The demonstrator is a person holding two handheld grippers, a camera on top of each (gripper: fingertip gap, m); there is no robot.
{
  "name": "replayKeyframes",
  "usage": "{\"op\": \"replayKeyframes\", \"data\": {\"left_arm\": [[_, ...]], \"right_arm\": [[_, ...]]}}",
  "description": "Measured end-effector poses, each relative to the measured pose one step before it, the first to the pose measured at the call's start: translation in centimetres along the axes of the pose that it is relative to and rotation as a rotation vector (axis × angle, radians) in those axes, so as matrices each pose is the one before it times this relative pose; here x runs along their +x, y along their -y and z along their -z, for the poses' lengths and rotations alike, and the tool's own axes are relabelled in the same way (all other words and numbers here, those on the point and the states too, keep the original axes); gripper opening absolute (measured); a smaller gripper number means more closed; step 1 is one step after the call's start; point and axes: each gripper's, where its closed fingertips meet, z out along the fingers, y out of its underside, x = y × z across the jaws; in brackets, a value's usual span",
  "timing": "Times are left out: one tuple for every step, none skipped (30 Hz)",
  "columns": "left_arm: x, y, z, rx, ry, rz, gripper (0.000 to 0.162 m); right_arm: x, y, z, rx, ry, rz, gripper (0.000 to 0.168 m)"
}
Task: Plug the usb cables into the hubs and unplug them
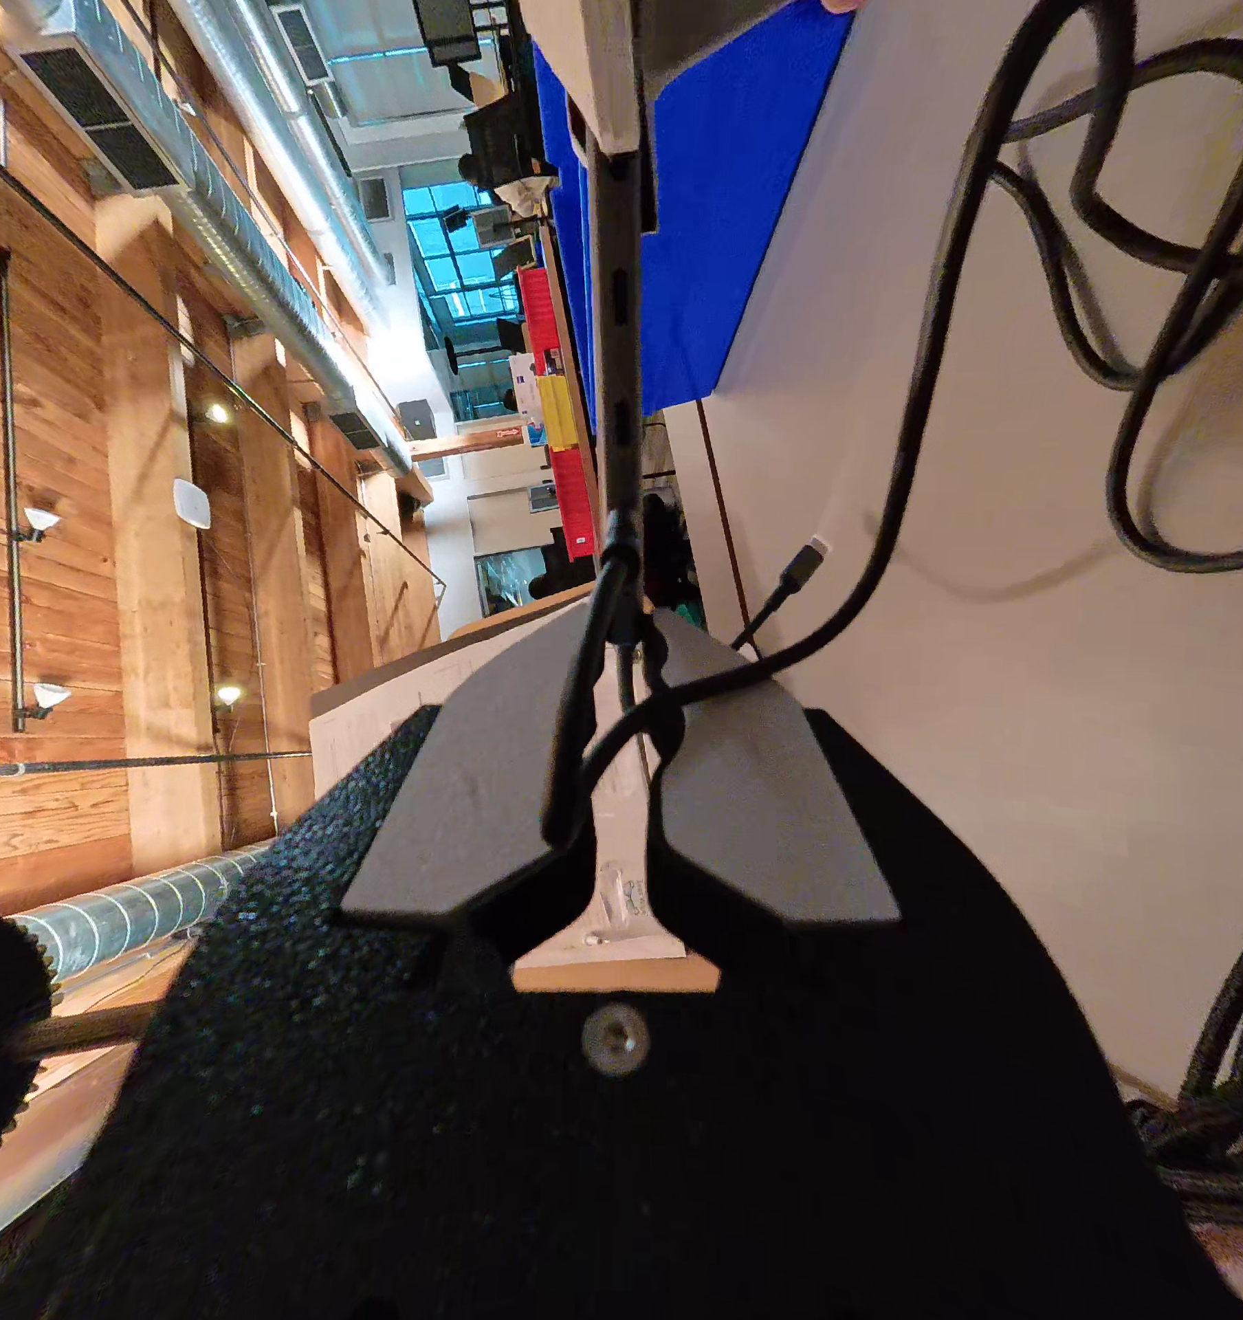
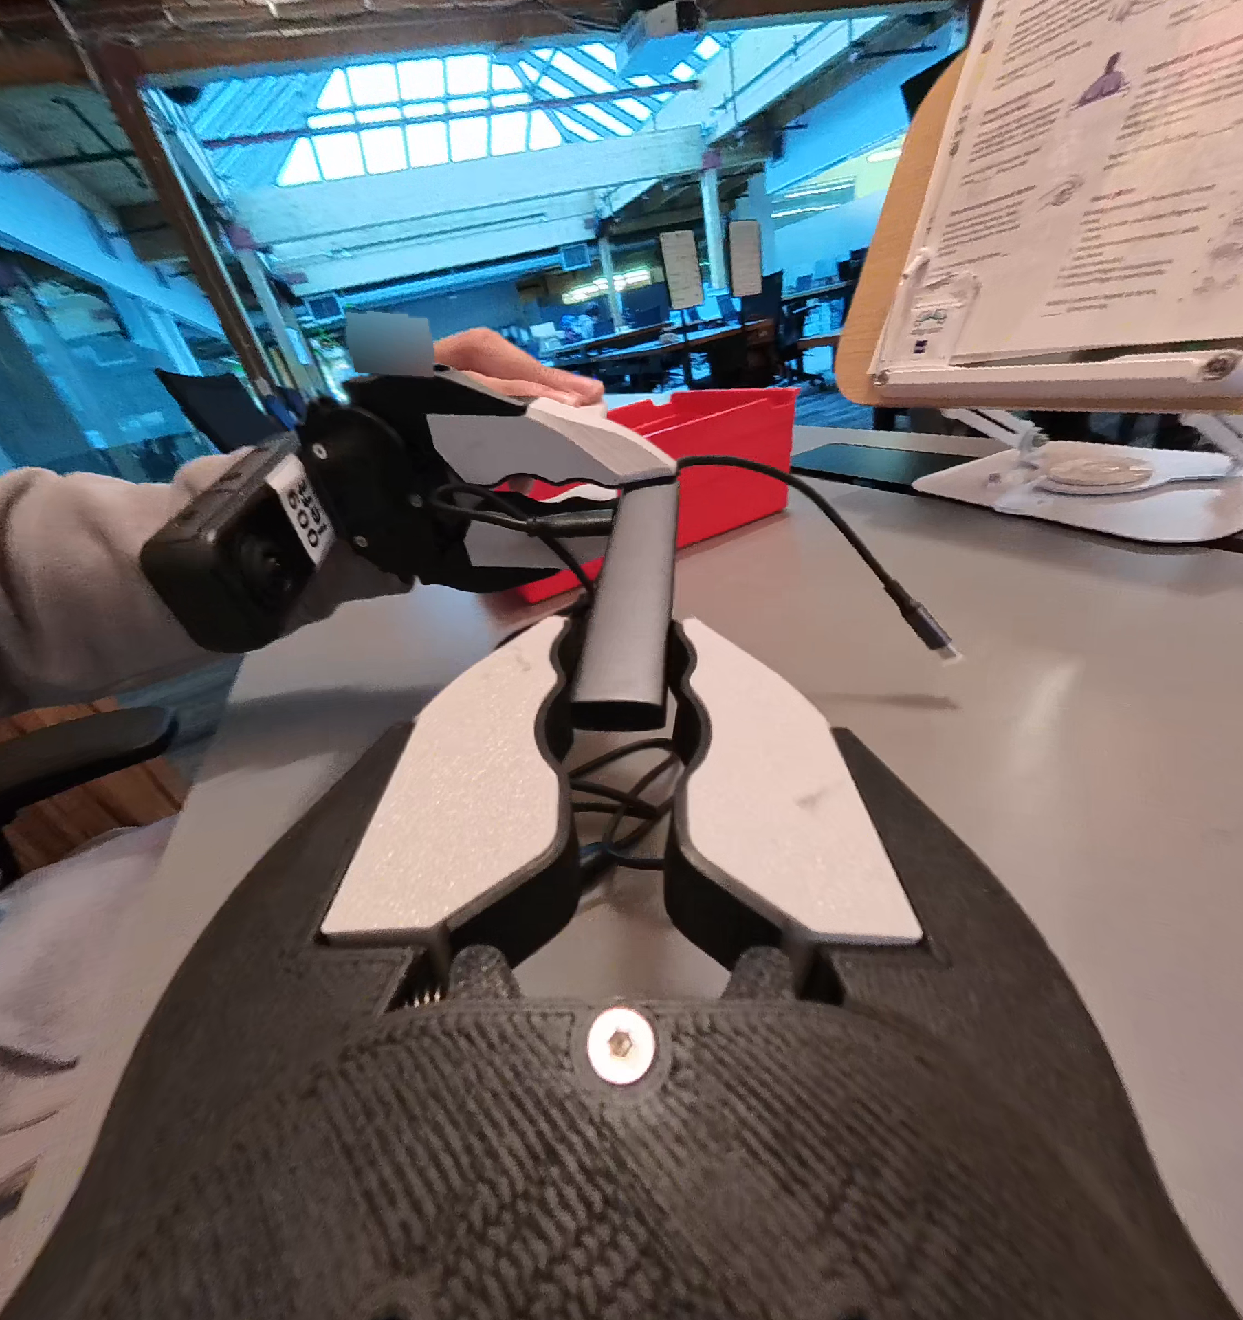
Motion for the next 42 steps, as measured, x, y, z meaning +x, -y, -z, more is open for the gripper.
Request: {"op": "replayKeyframes", "data": {"left_arm": [[0.22,-0.153,-0.122,-0.0124,-0.0153,0.0002,0.009],[0.254,-0.187,-0.165,-0.0184,-0.0129,0.0009,0.009],[0.1,-0.157,-0.108,-0.0174,0.0034,0.0053,0.009],[0.045,-0.21,-0.068,-0.0174,0.0067,0.0057,0.009],[0.012,-0.239,0.041,-0.0165,0.0076,0.0052,0.011],[-0.235,-0.286,0.144,-0.0145,0.0217,0.0068,0.019],[-0.354,-0.306,0.144,-0.0131,0.0275,0.0101,0.026],[-0.361,-0.425,0.158,-0.018,0.0223,0.0175,0.032],[-0.394,-0.643,0.2,-0.0283,0.0201,0.025,0.035],[-0.514,-0.88,0.228,-0.0343,0.0256,0.0299,0.038],[-0.583,-0.905,0.354,-0.0294,0.0266,0.0423,0.039],[-0.471,-0.802,0.428,-0.0189,0.0161,0.0657,0.038],[-0.356,-0.705,0.512,-0.0137,0.0043,0.0797,0.038],[-0.221,-0.642,0.623,-0.0142,-0.007,0.0791,0.036],[0.214,-0.493,0.629,-0.0057,-0.0376,0.0752,0.033],[0.697,-0.259,0.686,0.0074,-0.0674,0.0654,0.031],[1.093,-0.077,0.739,0.0153,-0.0869,0.0473,0.029],[1.498,0.018,0.749,0.0171,-0.1023,0.0258,0.027],[1.726,0.084,0.644,0.0127,-0.1029,0.0013,0.025],[1.858,0.149,0.469,0.0069,-0.0932,-0.021,0.022],[1.84,0.136,0.258,-0.0035,-0.0798,-0.0402,0.024],[1.478,0.116,0.075,-0.0123,-0.05,-0.0515,0.025],[1.414,0.201,-0.042,-0.0142,-0.048,-0.0504,0.024],[1.292,0.31,-0.125,-0.0123,-0.0455,-0.0405,0.024],[0.815,0.321,-0.254,-0.0113,-0.021,-0.0337,0.023],[0.688,0.189,-0.314,-0.0138,-0.0149,-0.0351,0.021],[0.594,-0.046,-0.407,-0.0249,-0.0119,-0.0383,0.02],[0.365,-0.314,-0.484,-0.0344,-0.0018,-0.04,0.02],[0.24,-0.441,-0.506,-0.0387,0.0014,-0.0415,0.02],[0.102,-0.362,-0.468,-0.0355,0.0091,-0.0388,0.02],[0.012,-0.188,-0.38,-0.0253,0.0131,-0.0337,0.019],[-0.177,-0.013,-0.311,-0.0175,0.0247,-0.0305,0.017],[-0.125,0.012,-0.229,-0.0193,0.0202,-0.0338,0.013],[-0.027,-0.004,-0.156,-0.0215,0.012,-0.0377,0.01],[-0.199,0.065,-0.02,-0.0144,0.019,-0.0287,0.01],[-0.281,0.061,0.068,-0.0047,0.025,-0.0131,0.01],[-0.192,-0.001,0.099,0.0017,0.0152,-0.003,0.01],[0.12,-0.092,0.055,0.0008,-0.0092,0.0029,0.01],[0.358,-0.285,-0.014,-0.007,-0.0292,0.0046,0.01],[0.35,-0.462,-0.009,-0.0176,-0.0349,0.0062,0.011],[0.124,-0.57,0.111,-0.0218,-0.0299,0.0137,0.011],[-0.721,-0.458,0.332,-0.0051,0.0052,0.041,0.021]], "right_arm": [[0.1,-0.174,-0.136,-0.0144,-0.0141,0.0074,0.024],[0.097,-0.139,-0.118,-0.0111,-0.0147,0.0087,0.024],[0.076,0.013,-0.067,0.0006,-0.0159,0.0163,0.024],[0.027,-0.032,-0.053,-0.0028,-0.0059,0.0052,0.024],[0.059,-0.015,-0.009,-0.001,-0.0023,-0.0033,0.024],[0.214,0.087,0.073,0.0074,-0.0113,-0.0075,0.024],[0.027,0.168,0.142,0.0138,0.0046,-0.0077,0.024],[0.004,0.262,0.208,0.0219,0.0072,-0.0061,0.024],[0.222,0.301,0.231,0.0247,-0.0073,-0.0107,0.024],[0.228,0.237,0.211,0.0196,-0.0027,-0.0181,0.024],[0.088,0.202,0.176,0.0165,0.0077,-0.0175,0.024],[0.15,0.195,0.171,0.016,-0.0028,-0.0116,0.024],[0.022,0.085,0.08,0.0069,0.0054,-0.0087,0.024],[0.166,0.017,0.021,0.0015,-0.0083,-0.0049,0.024],[0.11,0.086,0.04,0.0062,-0.0117,0.0085,0.024],[-0.015,-0.01,-0.012,-0.001,-0.0009,0.0045,0.024],[0.102,-0.061,-0.054,-0.0055,-0.0076,-0.0007,0.024],[0.151,-0.012,-0.027,-0.0012,-0.0116,0.001,0.024],[0.031,-0.037,-0.027,-0.0027,-0.0002,-0.0034,0.024],[-0.046,-0.018,-0.02,-0.0016,0.0068,-0.0032,0.024],[0.114,0.06,0.026,0.0046,-0.0078,-0.0001,0.024],[0.08,0.064,0.025,0.0046,-0.0045,-0.0007,0.024],[-0.036,-0.002,0.005,-0.0001,0.0064,-0.0037,0.024],[0.02,0.011,0.01,0.0009,-0.0002,-0.0017,0.024],[0.028,0.013,0.002,0.0008,-0.0018,-0.0003,0.024],[-0.072,-0.029,-0.007,-0.0019,0.0053,0.0003,0.024],[-0.111,-0.02,-0.027,-0.0017,0.0063,0.0031,0.024],[-0.074,-0.018,-0.021,-0.0019,0.0025,0.0046,0.024],[-0.054,-0.046,-0.03,-0.0033,0.0013,0.0036,0.024],[-0.041,-0.044,-0.041,-0.0037,0.0017,0.0022,0.024],[-0.024,-0.02,-0.014,-0.0014,0.0002,0.0019,0.024],[-0.024,0.01,0.014,0.0005,0.0001,0.0021,0.024],[-0.015,0.039,0.027,0.003,0.0003,0.0018,0.024],[0.008,0.034,0.029,0.0033,0.0003,-0.0014,0.024],[0.065,0.015,0.02,0.0009,-0.0014,-0.0045,0.024],[0.101,0.006,0.007,0.0004,-0.0063,-0.0024,0.024],[-0.009,-0.003,0.008,-0.0001,0.0003,0.0003,0.024],[-0.14,-0.03,-0.029,-0.0028,0.0114,0.0,0.024],[-0.053,-0.049,-0.043,-0.0039,0.0044,0.0,0.024],[0.006,-0.027,-0.036,-0.0025,-0.0021,0.0018,0.024],[-0.116,-0.042,-0.028,-0.0032,0.0085,0.0018,0.024],[-0.105,-0.033,-0.03,-0.0028,0.0081,0.0007,0.024]]}}
